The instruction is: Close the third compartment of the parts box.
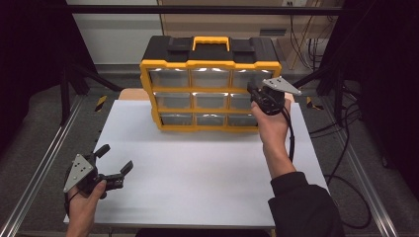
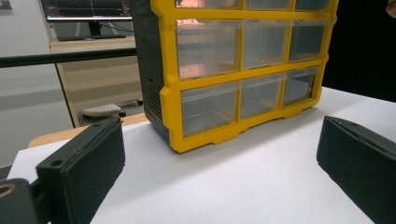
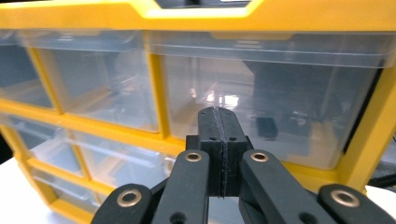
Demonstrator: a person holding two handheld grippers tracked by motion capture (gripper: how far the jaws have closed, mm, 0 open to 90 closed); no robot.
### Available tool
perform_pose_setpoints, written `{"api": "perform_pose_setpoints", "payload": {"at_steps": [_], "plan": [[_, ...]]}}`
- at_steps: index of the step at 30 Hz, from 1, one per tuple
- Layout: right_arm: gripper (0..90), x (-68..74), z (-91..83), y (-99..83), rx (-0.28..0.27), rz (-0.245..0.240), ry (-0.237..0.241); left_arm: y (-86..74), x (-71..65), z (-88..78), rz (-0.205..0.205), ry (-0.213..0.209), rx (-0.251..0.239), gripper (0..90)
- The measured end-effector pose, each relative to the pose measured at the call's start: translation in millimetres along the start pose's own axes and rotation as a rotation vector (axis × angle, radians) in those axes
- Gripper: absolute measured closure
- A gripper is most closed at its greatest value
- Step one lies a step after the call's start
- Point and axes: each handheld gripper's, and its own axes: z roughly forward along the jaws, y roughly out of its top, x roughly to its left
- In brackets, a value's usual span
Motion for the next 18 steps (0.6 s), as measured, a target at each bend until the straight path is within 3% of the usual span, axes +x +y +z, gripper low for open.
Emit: {"api": "perform_pose_setpoints", "payload": {"at_steps": [3, 8, 11, 15, 18], "plan": [[82.5, 4.2, -4.3, -2.2, -0.006, 0.004, 0.035, -0.2, 0.4, -0.1, -0.002, 0.002, 0.001, 0.9], [54.5, 11.3, -11.9, -5.0, -0.028, -0.001, 0.096, -0.2, 0.2, 0.4, -0.001, 0.001, 0.002, 0.9], [35.6, 15.9, -16.3, -6.2, -0.039, -0.027, 0.108, -0.3, -0.2, 0.8, -0.001, -0.001, 0.003, 0.9], [16.8, 20.4, -20.1, -8.3, -0.043, -0.039, 0.121, -0.2, 0.1, 0.1, -0.001, 0.002, 0.004, 0.8], [10.0, 22.0, -22.6, -10.1, -0.051, -0.041, 0.138, -0.4, 0.2, 0.1, -0.004, 0.004, 0.004, 0.7]]}}
